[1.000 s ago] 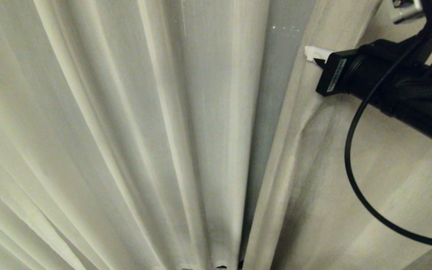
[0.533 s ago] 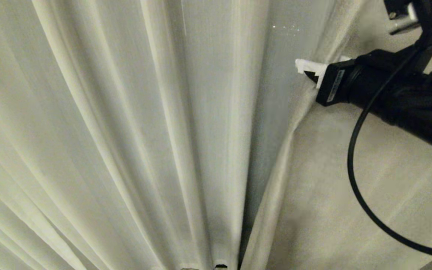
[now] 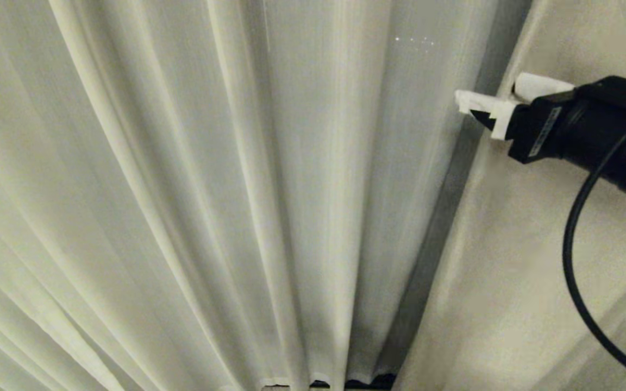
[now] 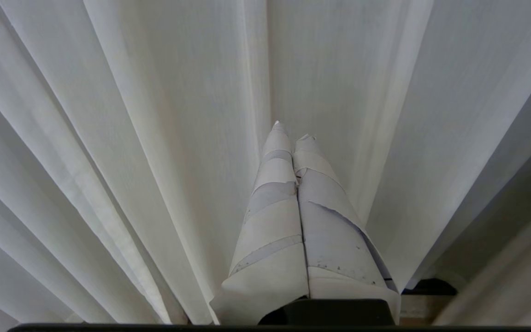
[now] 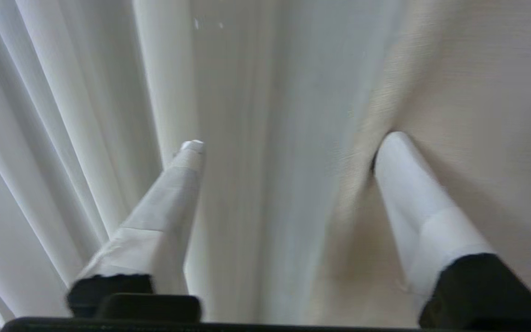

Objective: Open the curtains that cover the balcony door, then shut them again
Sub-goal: Close the outer curtains on both sides

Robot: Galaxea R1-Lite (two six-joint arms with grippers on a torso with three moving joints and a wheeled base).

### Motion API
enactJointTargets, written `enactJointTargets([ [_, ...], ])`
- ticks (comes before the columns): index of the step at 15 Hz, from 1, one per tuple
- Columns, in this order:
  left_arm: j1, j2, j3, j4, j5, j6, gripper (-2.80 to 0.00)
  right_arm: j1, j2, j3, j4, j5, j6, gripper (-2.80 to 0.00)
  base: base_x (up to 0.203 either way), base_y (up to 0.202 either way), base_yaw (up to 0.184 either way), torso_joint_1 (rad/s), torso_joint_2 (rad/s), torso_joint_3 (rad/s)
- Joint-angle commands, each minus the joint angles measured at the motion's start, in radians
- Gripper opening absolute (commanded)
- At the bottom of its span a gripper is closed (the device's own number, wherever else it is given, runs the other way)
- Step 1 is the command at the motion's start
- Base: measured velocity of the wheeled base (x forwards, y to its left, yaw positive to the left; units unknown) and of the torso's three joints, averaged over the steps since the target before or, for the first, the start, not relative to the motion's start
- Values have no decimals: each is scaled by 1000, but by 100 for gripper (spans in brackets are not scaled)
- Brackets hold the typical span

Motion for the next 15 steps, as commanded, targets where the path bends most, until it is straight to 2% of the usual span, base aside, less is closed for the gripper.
enactJointTargets([
  [1,0,0,0,0,1,0,-280,-53,-110,63,26,-1,1,0,0,0,0,0,0,0],
  [5,0,0,0,0,0,0,-280,-160,-307,172,167,2,9,0,0,0,0,0,0,0],
  [7,0,0,0,0,0,0,-280,-204,-429,282,229,2,12,0,0,0,0,0,0,0],
  [11,0,0,0,0,0,0,-280,-263,-650,488,304,-1,9,0,0,0,0,0,0,0],
  [13,0,0,0,0,0,0,-280,-276,-742,517,394,-1,9,0,0,0,0,0,0,0],
  [14,0,0,0,0,0,0,-280,-278,-781,523,447,-2,10,-280,0,0,0,0,0,0],
  [15,0,0,0,0,1,0,-280,-279,-808,528,477,-2,11,-280,0,0,0,0,0,0],
])
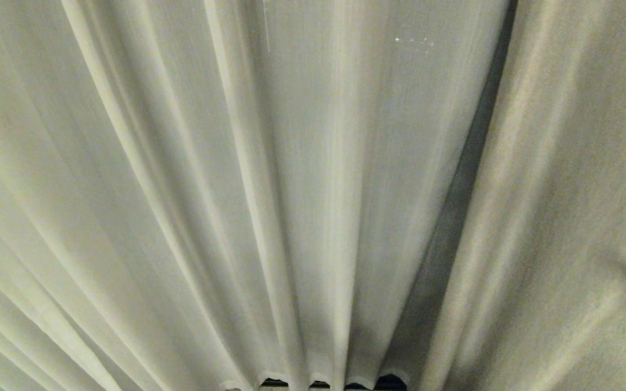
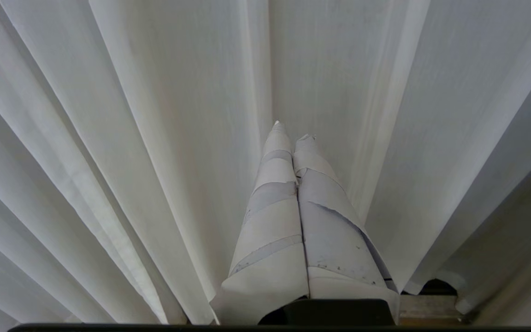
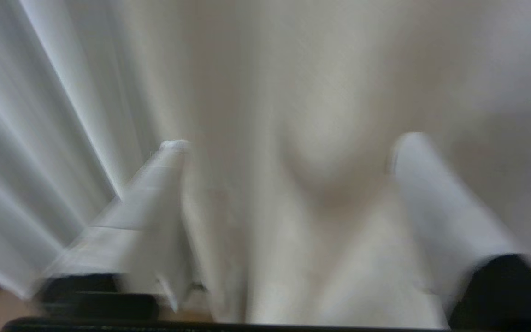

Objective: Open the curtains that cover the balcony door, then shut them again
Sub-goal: Close the outer curtains on both sides

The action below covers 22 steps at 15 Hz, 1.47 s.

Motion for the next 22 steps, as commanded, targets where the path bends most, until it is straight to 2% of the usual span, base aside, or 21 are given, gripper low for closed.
enactJointTargets([
  [1,0,0,0,0,0,0,-280,-4,-118,25,39,-2,0,-280,0,0,0,0,0,0],
  [7,0,0,0,0,0,0,-280,-5,-221,80,59,1,2,-280,0,0,0,0,0,0],
  [10,0,0,0,0,1,2,-280,-9,-335,143,81,4,-1,-280,0,0,0,0,0,0],
  [15,0,0,0,0,0,0,-280,-166,-369,358,48,10,-9,-280,0,0,0,0,0,0],
  [16,0,0,0,0,1,0,-280,-223,-372,405,29,28,-14,-280,0,0,0,0,0,0],
  [18,0,0,0,0,1,2,-280,-298,-437,423,42,134,-23,-280,0,0,0,0,0,0],
  [22,0,0,0,0,1,0,-280,-305,-645,429,145,201,-25,-280,0,0,0,0,0,0],
])
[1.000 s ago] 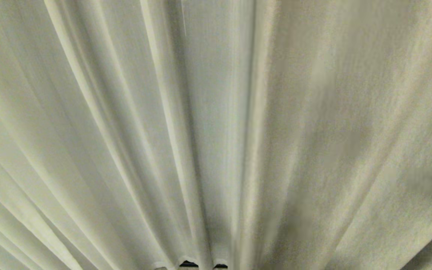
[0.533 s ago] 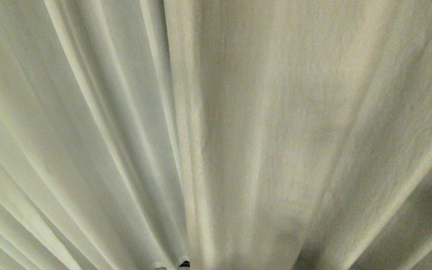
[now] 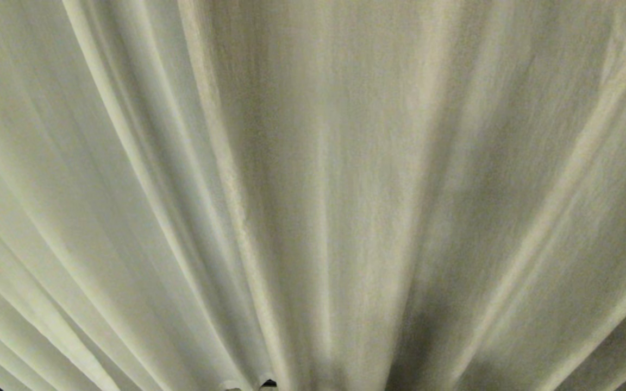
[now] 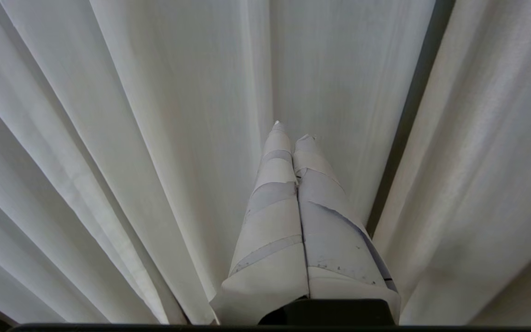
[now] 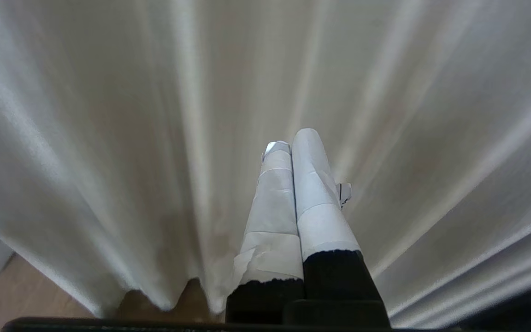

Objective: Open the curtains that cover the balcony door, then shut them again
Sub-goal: Close the outer curtains on both sides

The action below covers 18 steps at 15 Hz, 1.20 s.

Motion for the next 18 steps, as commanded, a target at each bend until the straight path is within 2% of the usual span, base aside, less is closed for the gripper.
enactJointTargets([
  [1,0,0,0,0,1,0,-280,-3,-115,4,22,9,26,-280,0,0,0,0,0,0],
  [5,0,0,0,0,1,0,-280,-2,-114,4,19,2,126,-280,0,0,0,0,0,0],
  [18,0,0,0,0,0,0,-280,-2,-114,4,19,2,128,-280,0,0,0,0,0,0],
])
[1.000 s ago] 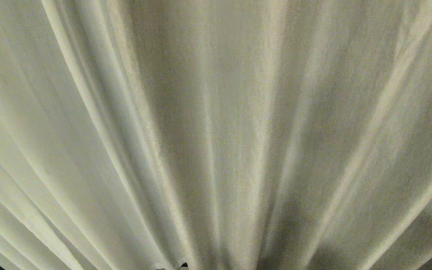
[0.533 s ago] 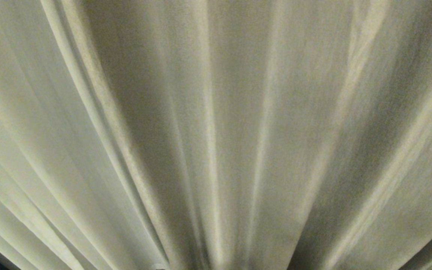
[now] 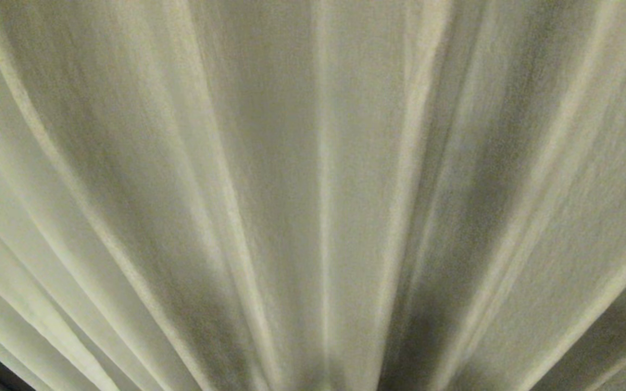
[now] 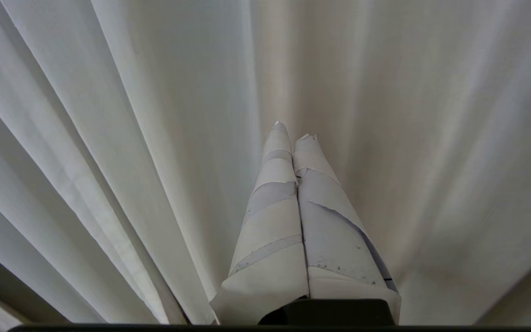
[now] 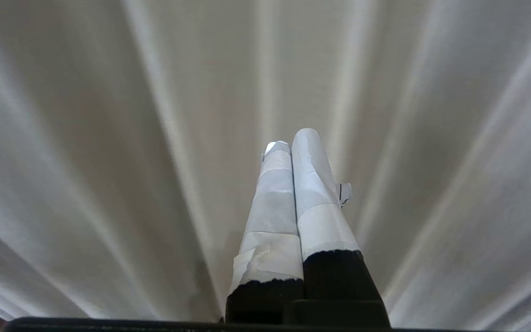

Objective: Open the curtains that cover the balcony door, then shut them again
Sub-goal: Close the outer curtains on both sides

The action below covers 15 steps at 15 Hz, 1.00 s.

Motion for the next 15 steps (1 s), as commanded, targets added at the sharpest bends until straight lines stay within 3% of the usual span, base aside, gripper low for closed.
enactJointTargets([
  [1,0,0,0,0,-1,0,-280,0,0,0,0,0,0,-280,0,0,0,0,0,0],
  [15,0,0,0,0,1,0,-280,0,0,0,0,0,0,-280,0,0,0,0,0,0],
])
